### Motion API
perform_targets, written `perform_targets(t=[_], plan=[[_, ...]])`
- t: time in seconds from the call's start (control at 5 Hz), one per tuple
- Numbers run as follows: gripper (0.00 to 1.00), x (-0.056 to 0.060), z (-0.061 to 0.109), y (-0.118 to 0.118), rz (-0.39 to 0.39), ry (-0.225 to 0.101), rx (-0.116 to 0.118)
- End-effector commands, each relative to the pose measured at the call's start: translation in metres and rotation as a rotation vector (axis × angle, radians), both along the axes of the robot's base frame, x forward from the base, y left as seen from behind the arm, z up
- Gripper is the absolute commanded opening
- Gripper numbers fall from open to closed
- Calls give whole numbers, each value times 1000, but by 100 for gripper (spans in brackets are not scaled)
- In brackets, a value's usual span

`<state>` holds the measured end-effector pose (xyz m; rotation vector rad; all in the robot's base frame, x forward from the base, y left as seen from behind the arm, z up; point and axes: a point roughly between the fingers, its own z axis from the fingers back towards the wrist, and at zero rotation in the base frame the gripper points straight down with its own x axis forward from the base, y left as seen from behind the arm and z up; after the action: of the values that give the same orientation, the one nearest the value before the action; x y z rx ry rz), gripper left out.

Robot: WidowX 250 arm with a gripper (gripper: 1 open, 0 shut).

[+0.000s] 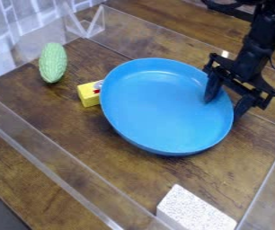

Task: Remove the green object from inside the blue tray and put it on the table

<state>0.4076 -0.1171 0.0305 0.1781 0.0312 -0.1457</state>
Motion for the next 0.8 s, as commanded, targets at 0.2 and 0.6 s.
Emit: perform_targets(t=[0.2, 0.6], plan=[[0, 6, 15, -29, -2, -70, -63], [0, 2, 14, -38, 29, -62, -103]])
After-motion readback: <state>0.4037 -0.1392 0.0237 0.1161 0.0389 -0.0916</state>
